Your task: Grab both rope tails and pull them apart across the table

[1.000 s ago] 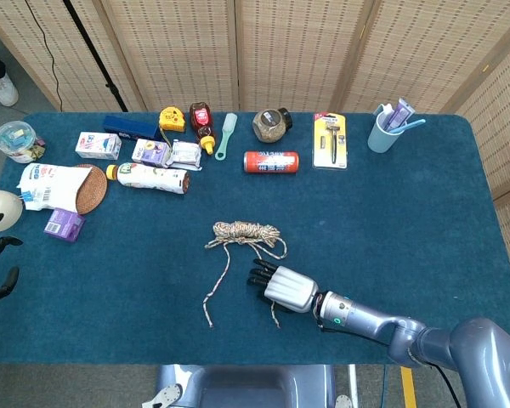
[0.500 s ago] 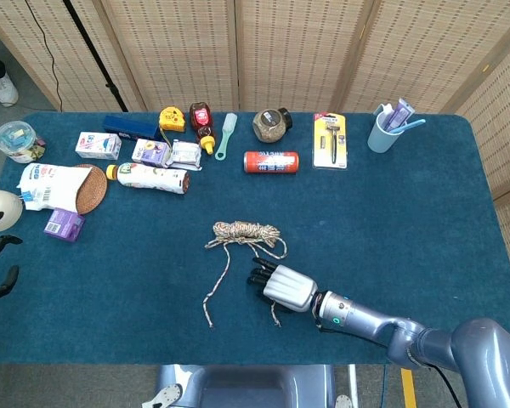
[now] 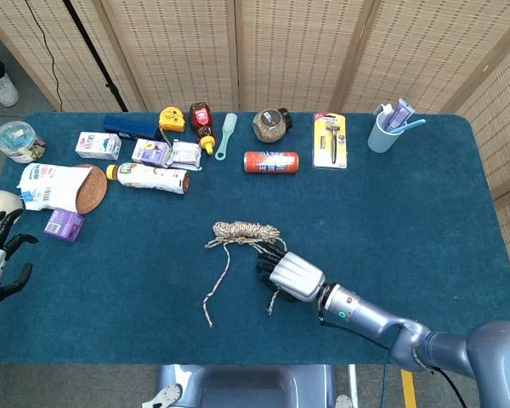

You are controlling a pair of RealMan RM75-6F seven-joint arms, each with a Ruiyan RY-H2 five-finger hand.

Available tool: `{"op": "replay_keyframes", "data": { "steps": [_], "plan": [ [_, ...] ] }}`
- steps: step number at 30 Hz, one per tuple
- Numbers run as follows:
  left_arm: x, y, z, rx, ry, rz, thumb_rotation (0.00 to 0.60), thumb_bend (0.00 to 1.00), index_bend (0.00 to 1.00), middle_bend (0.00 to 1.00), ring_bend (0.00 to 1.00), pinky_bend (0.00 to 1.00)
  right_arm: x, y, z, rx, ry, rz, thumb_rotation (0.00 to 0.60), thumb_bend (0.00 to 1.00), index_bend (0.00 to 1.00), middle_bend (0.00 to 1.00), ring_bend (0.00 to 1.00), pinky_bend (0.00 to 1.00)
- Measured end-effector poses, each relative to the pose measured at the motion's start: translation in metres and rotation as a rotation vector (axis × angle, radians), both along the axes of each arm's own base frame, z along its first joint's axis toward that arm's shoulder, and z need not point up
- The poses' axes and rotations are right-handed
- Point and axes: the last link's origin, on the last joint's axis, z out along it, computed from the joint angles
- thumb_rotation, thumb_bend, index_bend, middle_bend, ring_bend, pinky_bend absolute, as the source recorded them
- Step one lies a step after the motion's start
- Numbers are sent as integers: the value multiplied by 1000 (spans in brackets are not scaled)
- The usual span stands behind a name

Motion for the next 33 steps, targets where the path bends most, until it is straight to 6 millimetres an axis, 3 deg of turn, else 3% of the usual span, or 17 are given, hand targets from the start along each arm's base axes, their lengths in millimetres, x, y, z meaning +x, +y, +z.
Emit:
{"op": "replay_keyframes", "data": {
  "steps": [10, 18, 33],
  "plan": [
    [14, 14, -14, -113, 15, -106, 600, 406, 387, 65, 3, 0, -12, -4, 23, -58, -28, -75, 600, 388, 612, 314, 185, 0],
    [27, 29, -35, -220, 40, -208, 600, 405, 396, 0, 0, 0, -26, -3, 39, -101, -41, -146, 600, 388, 612, 313, 185, 0],
    [69, 58, -91, -424, 95, -435, 600, 405, 436, 0, 0, 0, -33, 2, 43, -124, -61, -196, 600, 388, 614, 313, 185, 0]
  ]
}}
